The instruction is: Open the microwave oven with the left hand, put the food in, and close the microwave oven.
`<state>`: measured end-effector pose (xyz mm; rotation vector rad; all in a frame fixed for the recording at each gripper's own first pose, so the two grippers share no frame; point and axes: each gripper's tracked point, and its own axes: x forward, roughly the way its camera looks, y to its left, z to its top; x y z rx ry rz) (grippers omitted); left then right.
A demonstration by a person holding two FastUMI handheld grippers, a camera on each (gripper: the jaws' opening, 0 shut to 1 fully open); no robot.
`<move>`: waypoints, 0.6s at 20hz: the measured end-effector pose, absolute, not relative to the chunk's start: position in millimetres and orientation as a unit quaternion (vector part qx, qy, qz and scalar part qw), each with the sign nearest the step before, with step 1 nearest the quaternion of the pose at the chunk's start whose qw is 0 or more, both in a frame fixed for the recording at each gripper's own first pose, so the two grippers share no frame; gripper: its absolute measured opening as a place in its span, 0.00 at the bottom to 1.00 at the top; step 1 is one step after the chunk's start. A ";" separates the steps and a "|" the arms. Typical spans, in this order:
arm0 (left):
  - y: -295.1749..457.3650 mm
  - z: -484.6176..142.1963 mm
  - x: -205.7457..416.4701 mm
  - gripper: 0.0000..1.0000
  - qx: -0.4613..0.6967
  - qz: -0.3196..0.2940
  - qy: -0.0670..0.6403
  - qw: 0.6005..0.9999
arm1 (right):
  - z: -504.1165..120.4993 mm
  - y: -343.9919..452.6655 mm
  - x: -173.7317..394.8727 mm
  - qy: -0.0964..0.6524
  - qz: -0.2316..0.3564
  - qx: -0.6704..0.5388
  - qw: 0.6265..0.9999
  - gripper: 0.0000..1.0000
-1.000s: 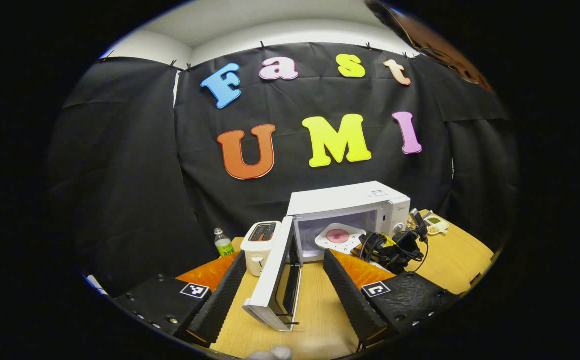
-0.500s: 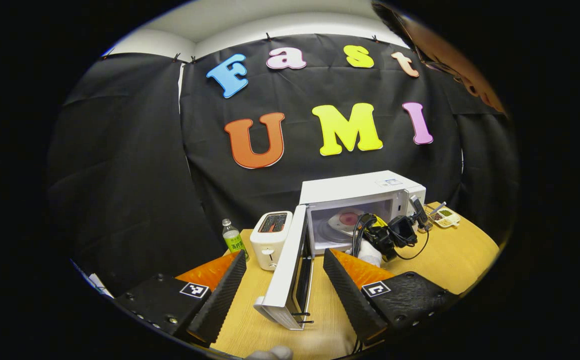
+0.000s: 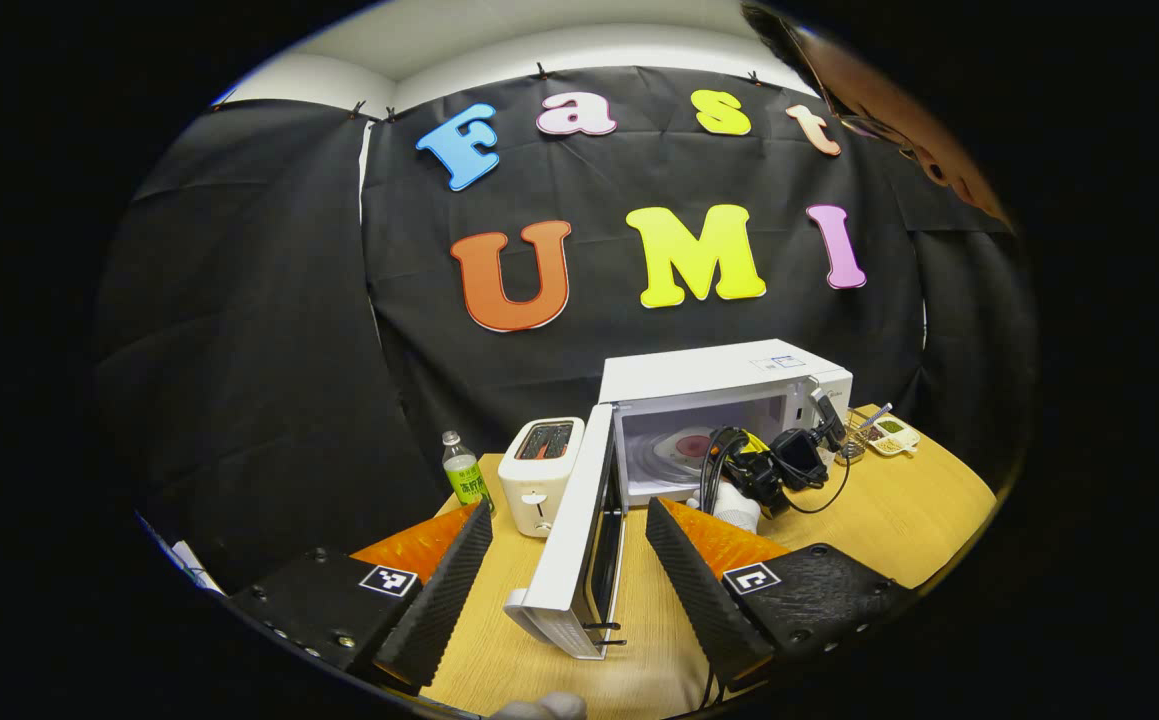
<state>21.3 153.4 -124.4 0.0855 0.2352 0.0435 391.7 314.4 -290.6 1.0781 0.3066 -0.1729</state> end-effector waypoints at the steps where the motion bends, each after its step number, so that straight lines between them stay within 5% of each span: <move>1: 155.2 -122.3 20.2 0.95 0.043 0.023 0.116 0.992 | -286.1 310.8 385.0 0.139 -0.087 0.494 0.854 0.27; 2: 157.2 -121.1 19.4 0.95 0.044 0.025 0.113 0.992 | -278.6 305.2 381.4 0.132 -0.086 0.481 0.863 0.53; 6: 162.5 -109.5 16.7 0.95 0.045 0.030 0.104 0.993 | -240.0 294.4 352.4 0.107 -0.069 0.393 0.911 0.89; 7: 161.6 -104.6 15.0 0.95 0.046 0.028 0.100 0.993 | -224.4 290.3 343.9 0.089 -0.063 0.361 0.926 0.92; 8: 160.8 -97.7 12.9 0.95 0.049 0.026 0.095 0.994 | -206.6 286.3 334.7 0.071 -0.056 0.329 0.940 0.81; 9: 161.0 -91.9 11.0 0.95 0.053 0.024 0.088 0.994 | -193.3 282.5 325.7 0.063 -0.048 0.298 0.951 0.82; 10: 161.4 -86.6 8.9 0.95 0.056 0.025 0.083 0.995 | -183.1 279.5 316.8 0.061 -0.036 0.276 0.958 0.97; 11: 160.9 -82.9 7.9 0.95 0.055 0.024 0.080 0.995 | -174.9 273.5 307.0 0.063 -0.026 0.255 0.965 0.99; 12: 159.5 -80.3 6.4 0.95 0.050 0.022 0.076 0.996 | -167.4 263.7 296.7 0.068 -0.020 0.238 0.969 0.89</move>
